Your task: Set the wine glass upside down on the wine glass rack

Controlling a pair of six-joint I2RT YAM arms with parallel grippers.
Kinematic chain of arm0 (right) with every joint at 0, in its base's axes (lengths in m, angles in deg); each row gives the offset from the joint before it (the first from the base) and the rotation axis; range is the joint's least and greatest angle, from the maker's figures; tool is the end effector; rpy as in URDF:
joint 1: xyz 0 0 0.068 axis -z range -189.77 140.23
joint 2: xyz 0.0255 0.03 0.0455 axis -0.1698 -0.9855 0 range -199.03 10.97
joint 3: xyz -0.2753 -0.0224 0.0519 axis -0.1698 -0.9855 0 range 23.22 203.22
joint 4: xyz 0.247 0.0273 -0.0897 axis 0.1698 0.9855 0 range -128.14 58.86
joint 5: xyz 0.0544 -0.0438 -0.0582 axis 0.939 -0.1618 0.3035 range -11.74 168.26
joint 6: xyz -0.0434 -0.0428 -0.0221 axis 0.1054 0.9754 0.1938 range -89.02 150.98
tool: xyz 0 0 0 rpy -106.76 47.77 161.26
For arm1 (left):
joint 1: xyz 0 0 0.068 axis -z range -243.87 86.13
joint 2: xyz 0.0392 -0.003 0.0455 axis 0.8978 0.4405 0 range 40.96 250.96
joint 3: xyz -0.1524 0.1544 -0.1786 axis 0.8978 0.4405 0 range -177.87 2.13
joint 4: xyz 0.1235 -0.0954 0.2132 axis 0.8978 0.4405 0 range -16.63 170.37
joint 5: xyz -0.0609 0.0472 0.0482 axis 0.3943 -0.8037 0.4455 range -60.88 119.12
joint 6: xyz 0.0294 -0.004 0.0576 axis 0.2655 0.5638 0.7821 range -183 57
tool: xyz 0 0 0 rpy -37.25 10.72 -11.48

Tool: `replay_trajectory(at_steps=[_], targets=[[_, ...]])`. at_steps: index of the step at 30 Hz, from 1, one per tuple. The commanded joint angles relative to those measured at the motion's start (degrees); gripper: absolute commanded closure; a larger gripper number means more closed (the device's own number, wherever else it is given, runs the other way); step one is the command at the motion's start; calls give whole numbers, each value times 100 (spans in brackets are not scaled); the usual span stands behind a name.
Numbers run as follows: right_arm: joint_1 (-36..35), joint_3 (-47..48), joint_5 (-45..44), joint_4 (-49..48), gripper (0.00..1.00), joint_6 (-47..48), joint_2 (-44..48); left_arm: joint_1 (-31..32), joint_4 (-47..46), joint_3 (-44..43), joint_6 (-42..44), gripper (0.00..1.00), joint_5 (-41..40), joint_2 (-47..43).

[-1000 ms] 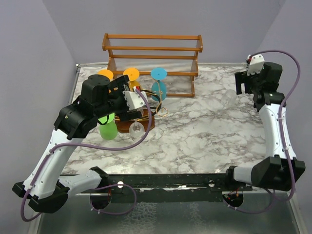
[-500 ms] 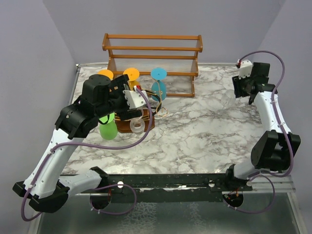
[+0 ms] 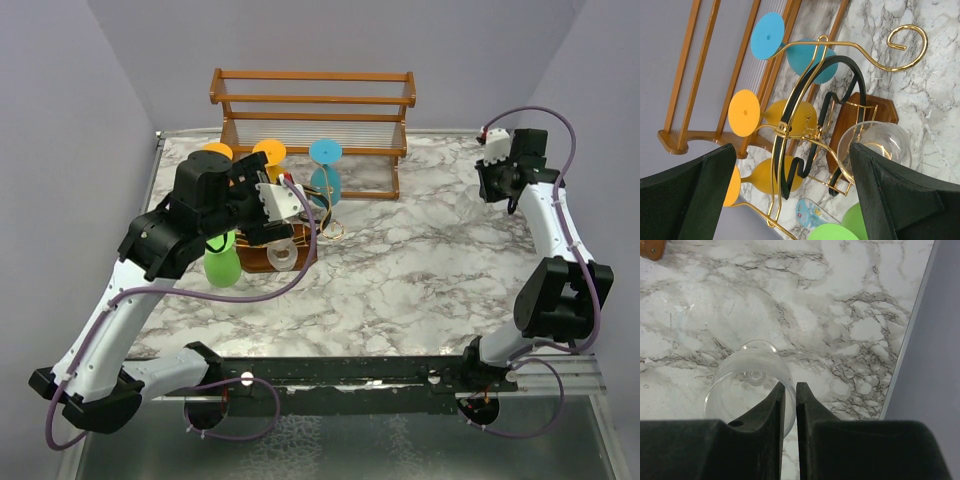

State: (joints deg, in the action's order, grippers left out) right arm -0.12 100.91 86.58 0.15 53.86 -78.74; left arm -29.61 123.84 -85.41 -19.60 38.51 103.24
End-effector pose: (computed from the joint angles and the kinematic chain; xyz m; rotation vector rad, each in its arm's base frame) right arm 0.3491 -0.0520 0.2975 -0.3440 2.4134 -0.0763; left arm 0.1639 -0.1216 0.4620 1.3367 1.4946 -0.0626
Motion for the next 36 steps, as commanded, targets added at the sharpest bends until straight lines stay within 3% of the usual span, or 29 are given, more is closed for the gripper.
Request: replay_trajectory(at_steps=[1, 4, 14, 25, 36], targets=[[2, 286, 205, 157, 92, 68, -27, 37, -247, -29, -106, 1, -226, 29], [2, 391, 231, 140, 98, 65, 90, 37, -434, -51, -300, 1, -420, 51], [2, 1482, 256, 326, 98, 10, 559, -17, -1352, -184, -1157, 1, -1403, 301], [-188, 2974, 1475, 651, 99, -742, 729, -443, -1712, -728, -2954, 1, -403, 612], [-1009, 3419, 2119, -140, 99, -1319, 836, -516, -2054, -1180, -4234, 4, 290, 1054]])
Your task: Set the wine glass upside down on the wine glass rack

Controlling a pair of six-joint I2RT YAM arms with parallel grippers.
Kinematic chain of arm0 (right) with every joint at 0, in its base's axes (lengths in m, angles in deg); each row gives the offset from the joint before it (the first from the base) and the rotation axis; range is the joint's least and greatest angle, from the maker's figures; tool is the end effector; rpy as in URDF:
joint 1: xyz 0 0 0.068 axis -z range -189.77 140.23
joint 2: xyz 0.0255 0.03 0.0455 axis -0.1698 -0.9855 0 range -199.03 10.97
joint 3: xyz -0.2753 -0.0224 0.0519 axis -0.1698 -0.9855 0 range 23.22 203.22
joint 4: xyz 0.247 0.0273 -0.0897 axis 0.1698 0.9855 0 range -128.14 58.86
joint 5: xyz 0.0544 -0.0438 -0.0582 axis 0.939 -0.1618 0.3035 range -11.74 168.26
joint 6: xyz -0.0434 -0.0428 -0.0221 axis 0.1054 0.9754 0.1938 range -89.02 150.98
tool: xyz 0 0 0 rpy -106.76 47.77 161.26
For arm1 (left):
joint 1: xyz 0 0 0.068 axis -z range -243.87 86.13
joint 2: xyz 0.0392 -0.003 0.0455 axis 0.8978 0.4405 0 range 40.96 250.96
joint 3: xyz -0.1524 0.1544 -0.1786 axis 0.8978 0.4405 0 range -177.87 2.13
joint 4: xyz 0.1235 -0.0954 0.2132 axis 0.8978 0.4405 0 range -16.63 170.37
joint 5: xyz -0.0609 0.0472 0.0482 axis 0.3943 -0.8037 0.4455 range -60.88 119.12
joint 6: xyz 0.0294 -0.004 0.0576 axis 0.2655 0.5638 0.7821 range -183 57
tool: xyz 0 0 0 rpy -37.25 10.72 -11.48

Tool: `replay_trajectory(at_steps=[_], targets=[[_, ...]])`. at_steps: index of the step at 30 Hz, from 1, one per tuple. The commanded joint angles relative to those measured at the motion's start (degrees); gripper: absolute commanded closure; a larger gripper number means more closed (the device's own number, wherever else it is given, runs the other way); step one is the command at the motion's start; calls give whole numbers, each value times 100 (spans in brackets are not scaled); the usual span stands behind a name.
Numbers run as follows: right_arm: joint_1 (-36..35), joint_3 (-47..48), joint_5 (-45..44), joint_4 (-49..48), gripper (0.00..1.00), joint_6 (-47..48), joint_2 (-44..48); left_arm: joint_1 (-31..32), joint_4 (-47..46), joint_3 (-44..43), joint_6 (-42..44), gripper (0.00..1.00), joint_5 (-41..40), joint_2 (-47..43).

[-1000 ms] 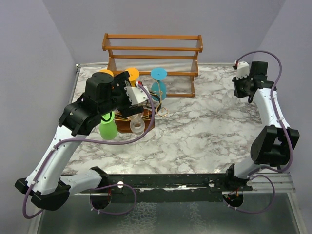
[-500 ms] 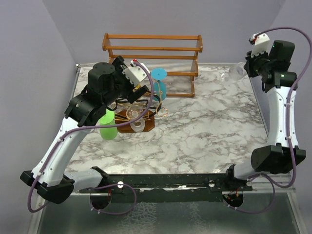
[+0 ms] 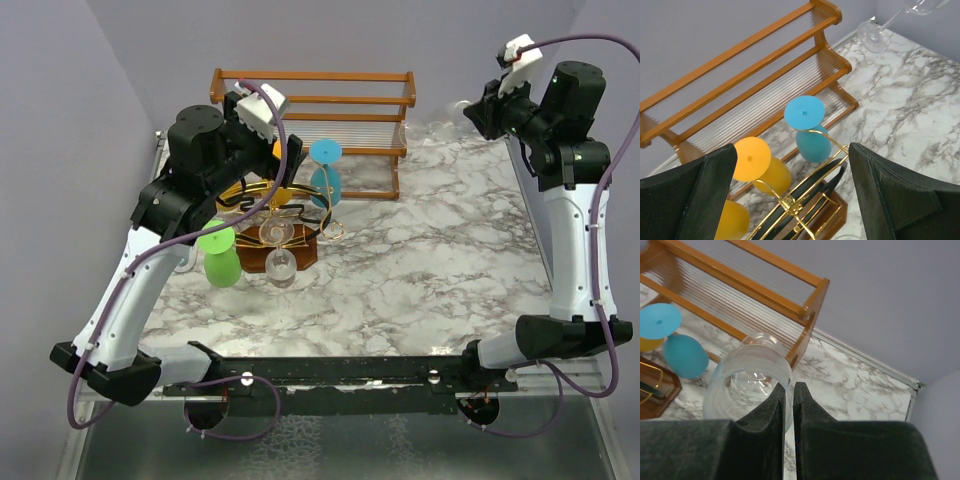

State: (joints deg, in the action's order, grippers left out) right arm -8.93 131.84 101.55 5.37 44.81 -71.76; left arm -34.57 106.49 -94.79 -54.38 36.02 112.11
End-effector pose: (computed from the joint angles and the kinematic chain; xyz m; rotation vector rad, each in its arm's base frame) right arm 0.2975 0.0156 0.5095 -0.4827 1.7937 0.2038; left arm 0.2171 -0.1287 0.5173 0.6411 1.5875 -0.3712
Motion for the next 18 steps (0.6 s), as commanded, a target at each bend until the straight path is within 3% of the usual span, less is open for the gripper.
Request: replay_trajectory(at_steps=[1, 8, 18], targets=[[-150, 358, 810, -729, 99, -489, 129, -17, -361, -285, -907, 5, 627, 217], [-257, 550, 1901, -1136, 99, -1059, 58, -123, -687, -581, -2145, 10, 1133, 645], [-339, -126, 2743, -2045, 99, -1834, 441, -546, -1648, -230, -4101, 20, 2654, 1011]])
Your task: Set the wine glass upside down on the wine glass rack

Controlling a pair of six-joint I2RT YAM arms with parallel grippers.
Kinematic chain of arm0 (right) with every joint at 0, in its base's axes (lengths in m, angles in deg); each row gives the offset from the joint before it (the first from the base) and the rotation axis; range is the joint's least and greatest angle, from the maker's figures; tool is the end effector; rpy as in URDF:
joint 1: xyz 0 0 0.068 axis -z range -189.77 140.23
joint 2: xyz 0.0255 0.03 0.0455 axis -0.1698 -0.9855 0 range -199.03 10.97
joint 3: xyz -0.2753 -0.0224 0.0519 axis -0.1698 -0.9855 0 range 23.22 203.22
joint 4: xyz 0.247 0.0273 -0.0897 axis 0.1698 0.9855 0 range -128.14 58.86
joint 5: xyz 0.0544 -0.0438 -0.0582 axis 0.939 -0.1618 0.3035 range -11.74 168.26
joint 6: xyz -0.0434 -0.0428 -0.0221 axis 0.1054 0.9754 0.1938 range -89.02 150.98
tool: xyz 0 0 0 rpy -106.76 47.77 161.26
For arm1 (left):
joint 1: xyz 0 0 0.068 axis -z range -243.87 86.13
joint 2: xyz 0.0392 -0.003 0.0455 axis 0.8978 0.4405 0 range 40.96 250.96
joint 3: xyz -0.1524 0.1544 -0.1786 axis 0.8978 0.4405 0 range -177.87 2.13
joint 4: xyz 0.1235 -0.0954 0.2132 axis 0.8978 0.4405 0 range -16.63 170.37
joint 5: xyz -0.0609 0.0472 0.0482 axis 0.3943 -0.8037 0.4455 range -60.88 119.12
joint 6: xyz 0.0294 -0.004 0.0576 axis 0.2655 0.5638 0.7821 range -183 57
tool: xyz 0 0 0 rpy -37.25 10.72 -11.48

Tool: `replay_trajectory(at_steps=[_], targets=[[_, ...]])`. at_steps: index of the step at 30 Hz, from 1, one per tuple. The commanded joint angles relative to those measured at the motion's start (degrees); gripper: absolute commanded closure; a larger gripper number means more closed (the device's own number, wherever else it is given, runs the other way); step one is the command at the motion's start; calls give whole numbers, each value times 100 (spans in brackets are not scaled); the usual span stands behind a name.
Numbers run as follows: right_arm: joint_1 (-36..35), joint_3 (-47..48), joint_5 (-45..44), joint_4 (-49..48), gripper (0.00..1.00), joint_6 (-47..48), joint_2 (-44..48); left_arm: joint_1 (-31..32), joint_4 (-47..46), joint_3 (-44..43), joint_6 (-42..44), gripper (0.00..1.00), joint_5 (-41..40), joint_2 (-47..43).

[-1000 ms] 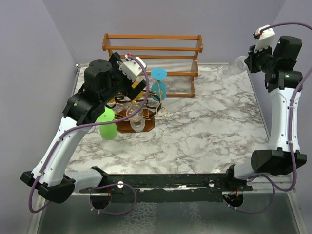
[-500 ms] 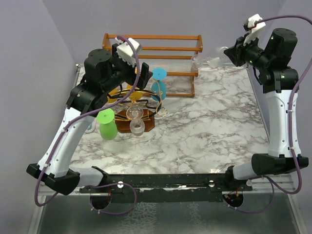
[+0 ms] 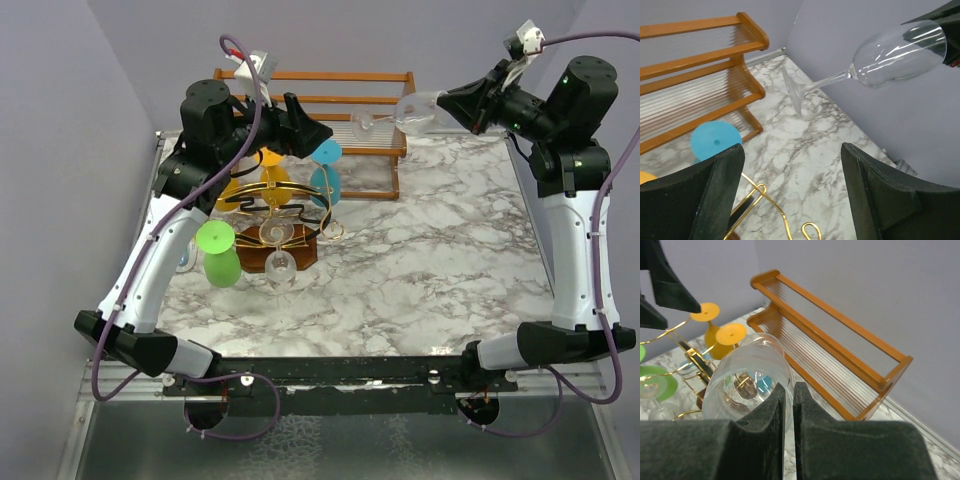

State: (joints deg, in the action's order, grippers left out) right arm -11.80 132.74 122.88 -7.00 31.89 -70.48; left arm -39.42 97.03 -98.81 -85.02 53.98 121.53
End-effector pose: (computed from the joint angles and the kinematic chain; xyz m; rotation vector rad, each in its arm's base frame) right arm 0.2785 0.0454 0.5466 -0.6361 1.5197 0.6442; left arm 0.2703 -0.1462 0.5180 0.3846 1.6700 -0.9647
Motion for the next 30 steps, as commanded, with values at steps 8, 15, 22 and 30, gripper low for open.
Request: replay_trajectory(at_steps=[8, 15, 22, 30], targets=[[-61, -428, 972, -996, 99, -823, 505, -98, -1427, 681, -1801, 35, 1307, 292], [-61, -562, 1148, -1098, 99, -898, 499, -98, -1753, 856, -2130, 45, 1531, 410], [-61, -648, 1143, -1175, 98, -895, 484, -98, -1936, 963, -2222, 52, 1598, 424], [-70, -795, 1194, -1248, 99, -892, 489, -77, -1972, 876, -2305, 61, 1609, 615]])
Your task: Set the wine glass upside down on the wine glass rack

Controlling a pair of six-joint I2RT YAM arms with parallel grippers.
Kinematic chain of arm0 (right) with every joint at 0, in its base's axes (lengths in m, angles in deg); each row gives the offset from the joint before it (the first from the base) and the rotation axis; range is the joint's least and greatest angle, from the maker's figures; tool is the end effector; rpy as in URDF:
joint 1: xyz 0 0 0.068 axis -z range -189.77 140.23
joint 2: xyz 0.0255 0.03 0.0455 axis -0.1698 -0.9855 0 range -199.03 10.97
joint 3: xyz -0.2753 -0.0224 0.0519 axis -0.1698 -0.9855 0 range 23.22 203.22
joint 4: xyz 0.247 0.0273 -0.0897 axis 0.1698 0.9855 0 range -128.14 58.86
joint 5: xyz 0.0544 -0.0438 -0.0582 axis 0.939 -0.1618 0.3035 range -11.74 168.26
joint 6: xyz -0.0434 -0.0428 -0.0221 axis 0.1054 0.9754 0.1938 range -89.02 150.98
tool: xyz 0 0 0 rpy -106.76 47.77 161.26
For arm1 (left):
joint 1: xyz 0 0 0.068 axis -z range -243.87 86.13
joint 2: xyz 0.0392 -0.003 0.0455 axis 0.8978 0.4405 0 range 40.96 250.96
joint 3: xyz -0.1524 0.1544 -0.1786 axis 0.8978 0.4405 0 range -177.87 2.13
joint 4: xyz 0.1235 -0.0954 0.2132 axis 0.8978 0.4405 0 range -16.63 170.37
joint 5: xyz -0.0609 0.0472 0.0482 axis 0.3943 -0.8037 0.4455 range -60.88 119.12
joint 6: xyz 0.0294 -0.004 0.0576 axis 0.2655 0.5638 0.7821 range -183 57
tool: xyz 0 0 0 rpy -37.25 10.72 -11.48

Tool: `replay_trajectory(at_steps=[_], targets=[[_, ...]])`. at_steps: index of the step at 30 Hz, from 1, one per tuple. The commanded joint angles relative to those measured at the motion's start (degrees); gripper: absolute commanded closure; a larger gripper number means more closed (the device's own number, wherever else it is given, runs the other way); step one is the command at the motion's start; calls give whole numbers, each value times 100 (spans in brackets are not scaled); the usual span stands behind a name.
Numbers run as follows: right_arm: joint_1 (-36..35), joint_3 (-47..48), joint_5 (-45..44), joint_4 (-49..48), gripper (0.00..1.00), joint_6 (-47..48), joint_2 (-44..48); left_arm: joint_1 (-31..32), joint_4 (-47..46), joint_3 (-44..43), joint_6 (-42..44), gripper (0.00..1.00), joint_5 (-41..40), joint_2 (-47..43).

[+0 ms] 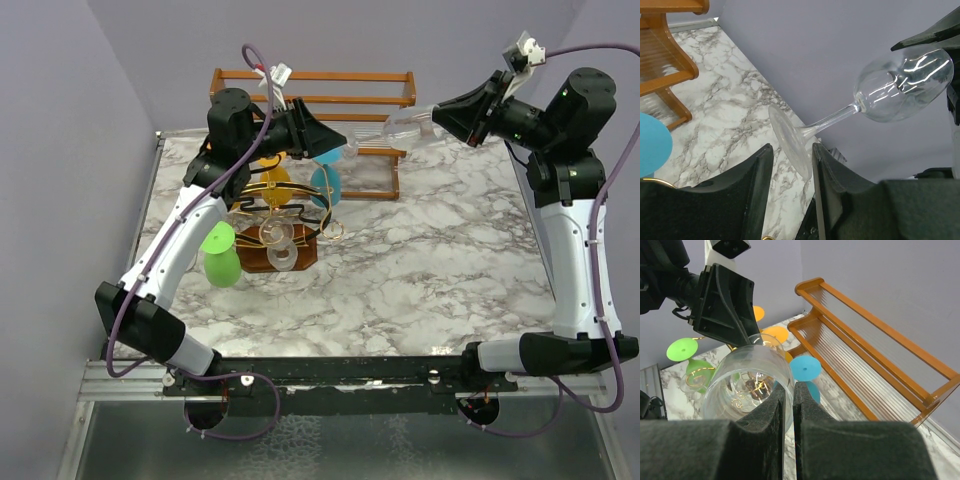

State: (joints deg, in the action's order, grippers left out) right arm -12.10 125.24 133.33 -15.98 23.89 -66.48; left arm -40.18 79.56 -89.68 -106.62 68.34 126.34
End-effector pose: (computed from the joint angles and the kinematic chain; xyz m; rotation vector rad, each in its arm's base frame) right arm 0.2624 0.0522 0.5414 -0.7102 1.4468 0.8569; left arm 0.3085 -0.1702 0.4730 0.2981 1.7406 -1.4185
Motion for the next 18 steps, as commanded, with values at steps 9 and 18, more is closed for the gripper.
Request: replay_trajectory(at_steps=[9, 18], targets=[[-87, -164, -25, -288, 99, 124, 122, 83, 143, -247, -193, 73, 111, 354], [-119, -231, -115, -303, 99, 209, 143, 99, 252, -294, -238, 82, 138, 488]])
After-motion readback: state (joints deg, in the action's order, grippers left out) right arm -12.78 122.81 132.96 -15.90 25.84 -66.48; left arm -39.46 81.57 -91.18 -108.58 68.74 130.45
